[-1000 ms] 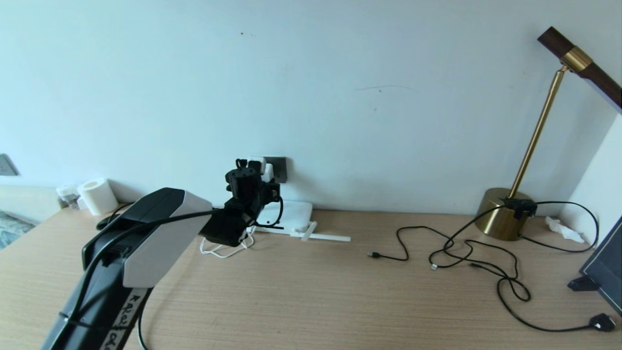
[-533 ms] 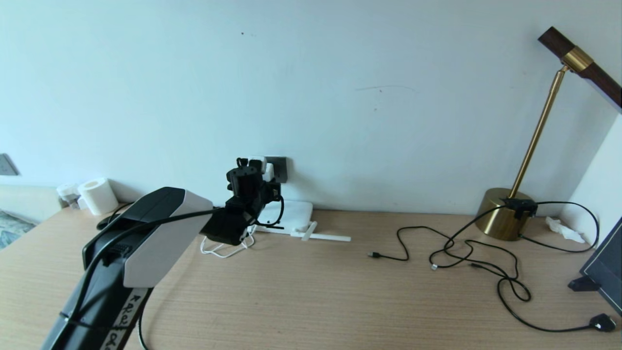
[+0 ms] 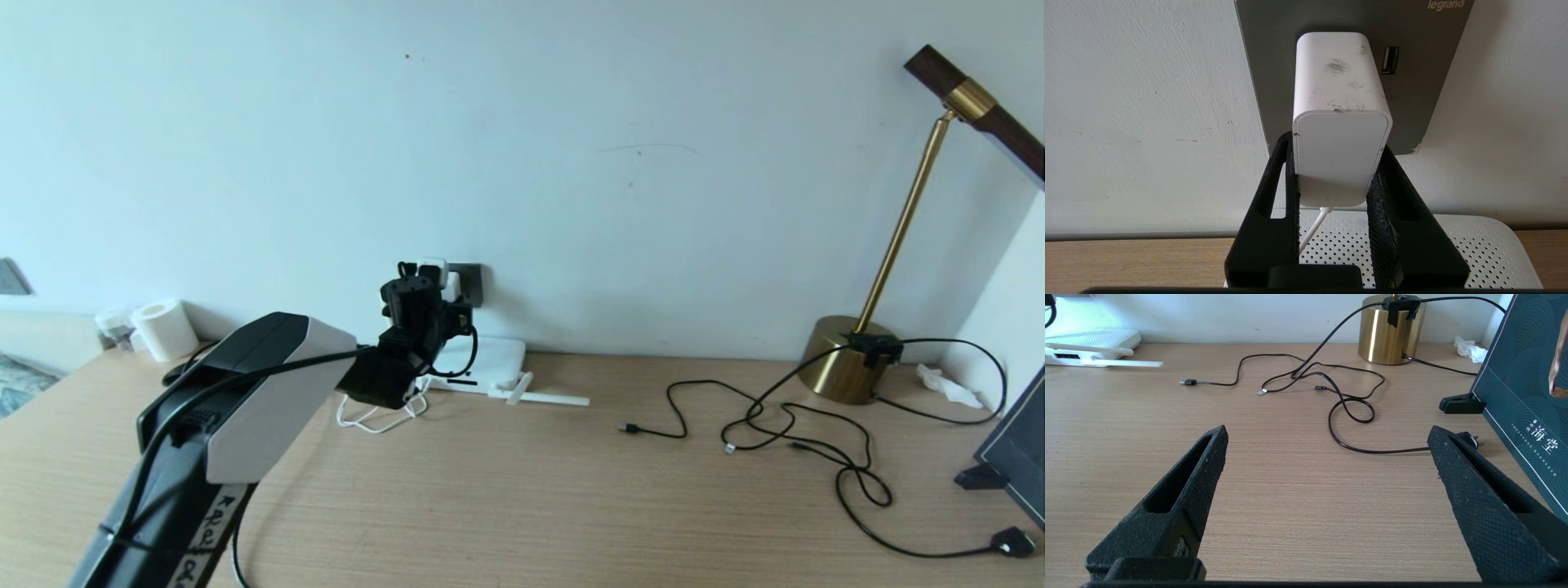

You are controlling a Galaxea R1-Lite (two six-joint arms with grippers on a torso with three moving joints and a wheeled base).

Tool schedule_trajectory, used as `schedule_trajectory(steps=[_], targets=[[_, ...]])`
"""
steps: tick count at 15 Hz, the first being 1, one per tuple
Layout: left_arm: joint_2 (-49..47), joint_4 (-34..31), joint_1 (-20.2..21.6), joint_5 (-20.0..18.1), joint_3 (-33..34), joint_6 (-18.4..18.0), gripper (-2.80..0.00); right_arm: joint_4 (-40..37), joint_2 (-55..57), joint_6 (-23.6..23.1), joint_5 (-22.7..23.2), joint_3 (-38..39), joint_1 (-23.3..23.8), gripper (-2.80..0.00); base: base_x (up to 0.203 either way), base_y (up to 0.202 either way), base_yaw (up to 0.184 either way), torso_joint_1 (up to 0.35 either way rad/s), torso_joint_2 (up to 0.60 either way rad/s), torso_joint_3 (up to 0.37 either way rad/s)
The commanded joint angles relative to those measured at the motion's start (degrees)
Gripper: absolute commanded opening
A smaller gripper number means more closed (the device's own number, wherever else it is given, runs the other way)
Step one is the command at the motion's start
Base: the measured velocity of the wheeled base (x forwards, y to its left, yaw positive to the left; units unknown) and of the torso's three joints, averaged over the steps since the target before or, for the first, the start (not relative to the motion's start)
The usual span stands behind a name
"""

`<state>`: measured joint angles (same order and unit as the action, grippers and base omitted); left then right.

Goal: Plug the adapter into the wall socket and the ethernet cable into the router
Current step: Hand it to the other hand

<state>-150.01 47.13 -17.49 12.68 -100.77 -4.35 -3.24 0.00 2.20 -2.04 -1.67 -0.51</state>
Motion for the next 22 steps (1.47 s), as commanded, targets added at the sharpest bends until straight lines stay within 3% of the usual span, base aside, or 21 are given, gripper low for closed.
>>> schedule_trajectory(steps=[1,22], targets=[[-0.18,0.33,0.0,0.07,-0.04,-0.04,-2.8,-0.01,0.0,-0.01,-0.07,0.0,-0.02,0.0,0.0,0.0,0.0,0.0,0.0,0.0],[-0.68,-1.82,0.09,0.07,-2.24,-0.04,-2.8,-0.01,0.0,-0.01,0.01,0.0,-0.02,0.0,0.0,0.0,0.0,0.0,0.0,0.0]])
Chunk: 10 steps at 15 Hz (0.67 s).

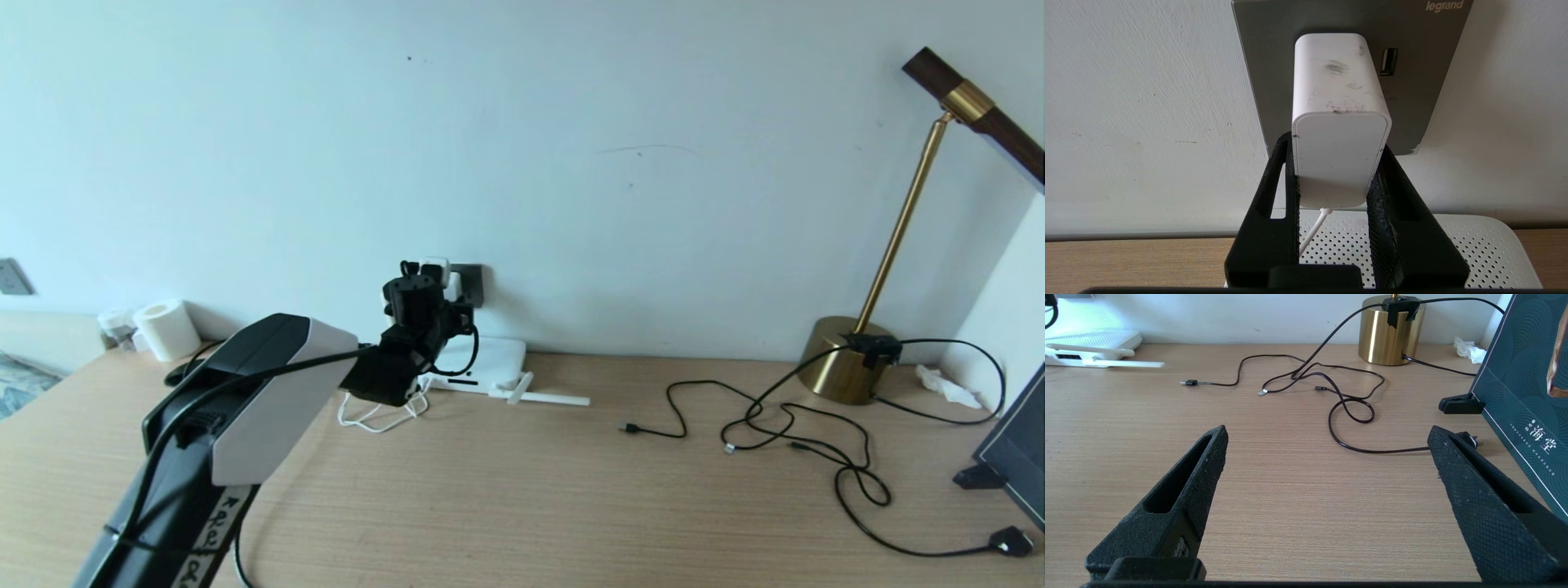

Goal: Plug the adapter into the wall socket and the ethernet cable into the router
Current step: Hand it to the other hand

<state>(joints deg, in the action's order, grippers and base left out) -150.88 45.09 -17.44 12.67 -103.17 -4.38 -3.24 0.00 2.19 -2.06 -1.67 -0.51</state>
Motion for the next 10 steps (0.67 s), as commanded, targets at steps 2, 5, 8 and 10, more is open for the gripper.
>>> schedule_trajectory(steps=[2,5,8,10], targets=[[0.33,-0.18,0.0,0.08,0.16,-0.02,-2.8,-0.01,0.0,0.0,-0.03,0.06,-0.02,0.0,0.0,0.0,0.0,0.0,0.0,0.0],[0.41,0.0,-0.07,0.25,0.79,-0.02,-2.8,-0.01,0.0,0.0,-0.05,0.0,-0.02,0.0,0.0,0.0,0.0,0.0,0.0,0.0],[-0.03,0.0,-0.13,0.25,0.86,0.07,-2.8,-0.01,0.0,0.0,0.04,0.0,-0.02,0.0,0.0,0.0,0.0,0.0,0.0,0.0],[-0.03,-0.09,-0.05,0.19,0.23,-0.02,-2.8,-0.01,0.0,0.0,-0.05,0.0,-0.02,0.0,0.0,0.0,0.0,0.0,0.0,0.0]])
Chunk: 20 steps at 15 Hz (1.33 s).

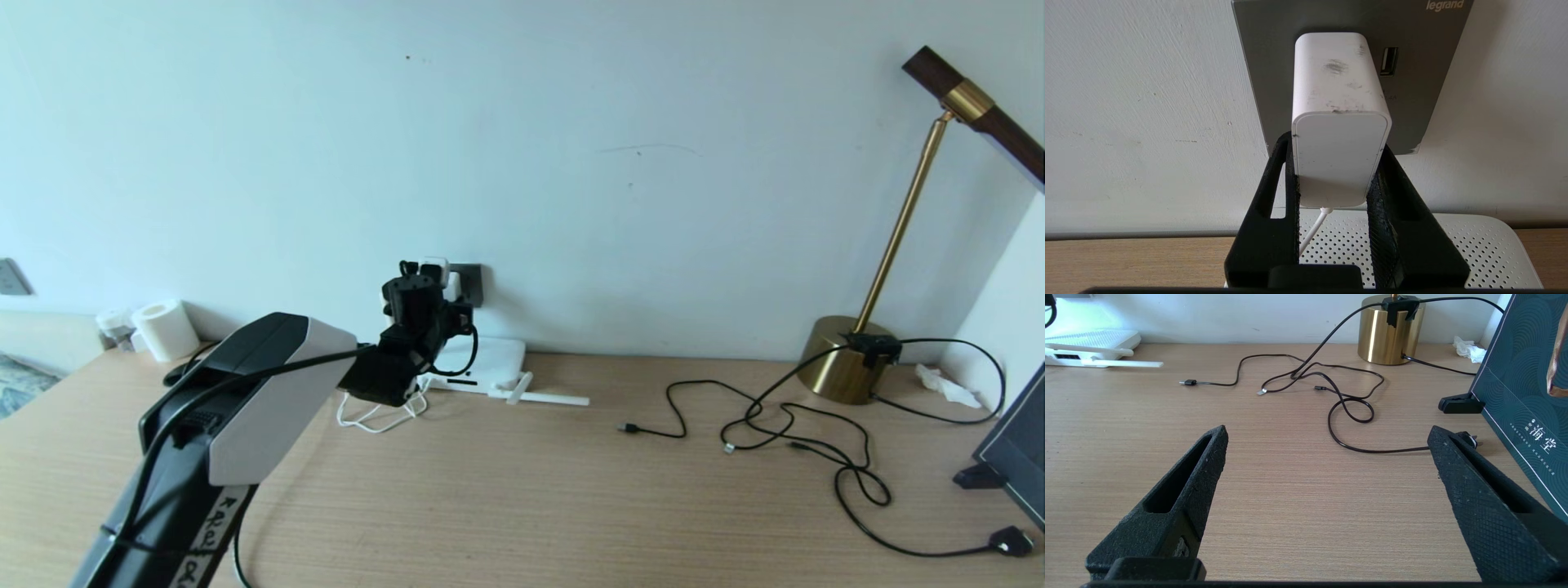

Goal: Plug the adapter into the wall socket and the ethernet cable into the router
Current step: Hand it to the other hand

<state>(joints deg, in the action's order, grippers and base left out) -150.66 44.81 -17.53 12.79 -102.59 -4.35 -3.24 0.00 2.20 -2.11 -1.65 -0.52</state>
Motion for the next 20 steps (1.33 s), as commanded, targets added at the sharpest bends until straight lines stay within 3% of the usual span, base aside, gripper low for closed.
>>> schedule_trajectory(steps=[1,20], targets=[[-0.04,0.0,0.04,0.04,-0.51,-0.04,-2.8,-0.01,0.0,0.0,0.09,-0.02,0.0,0.0,0.0,0.0,0.0,0.0,0.0,0.0],[-0.07,-3.07,0.22,-0.13,-2.09,-0.11,-2.8,-0.01,0.0,0.0,0.0,-0.02,0.0,0.0,0.0,0.0,0.0,0.0,0.0,0.0]])
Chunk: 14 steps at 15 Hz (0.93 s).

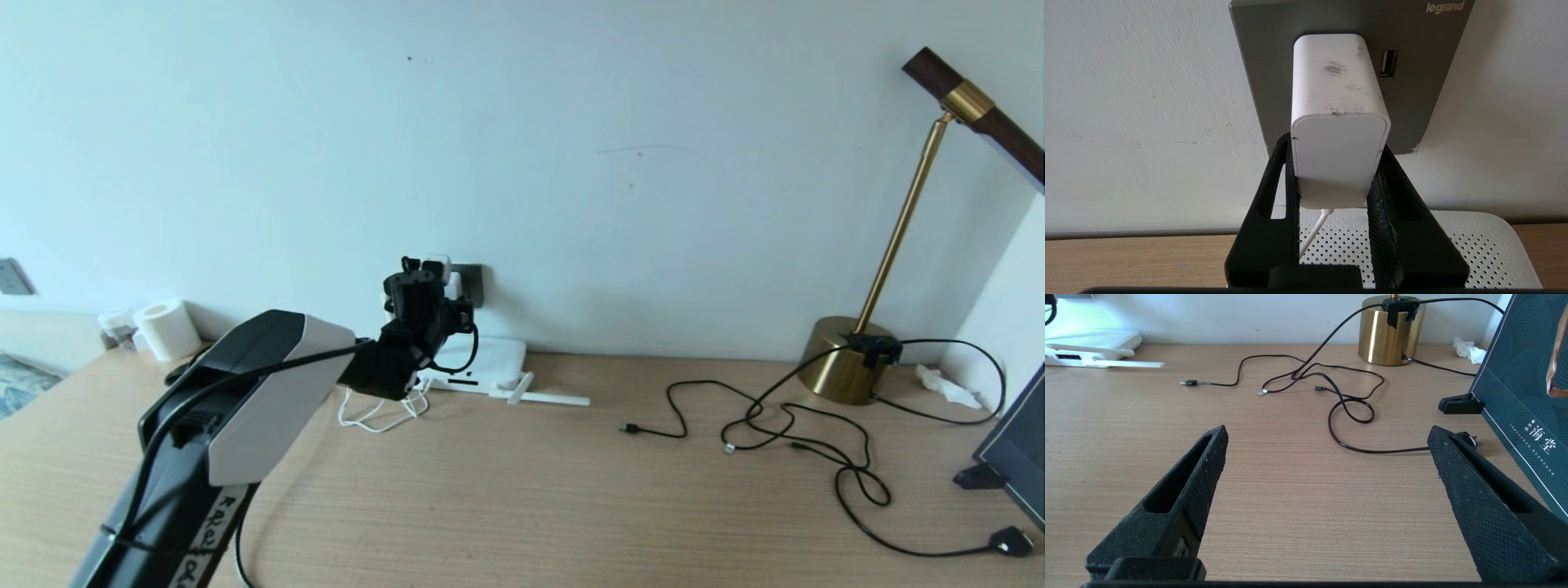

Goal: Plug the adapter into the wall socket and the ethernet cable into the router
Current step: Hand it to the other hand

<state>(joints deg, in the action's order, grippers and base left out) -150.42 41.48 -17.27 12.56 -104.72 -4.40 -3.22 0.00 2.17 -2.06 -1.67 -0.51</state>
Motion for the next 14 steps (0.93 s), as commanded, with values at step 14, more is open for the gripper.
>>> schedule_trajectory(steps=[14], targets=[[0.02,1.8,-1.05,0.45,2.37,0.01,-2.8,-0.03,0.0,0.03,-0.05,0.0,-0.02,0.0,0.0,0.0,0.0,0.0,0.0,0.0]])
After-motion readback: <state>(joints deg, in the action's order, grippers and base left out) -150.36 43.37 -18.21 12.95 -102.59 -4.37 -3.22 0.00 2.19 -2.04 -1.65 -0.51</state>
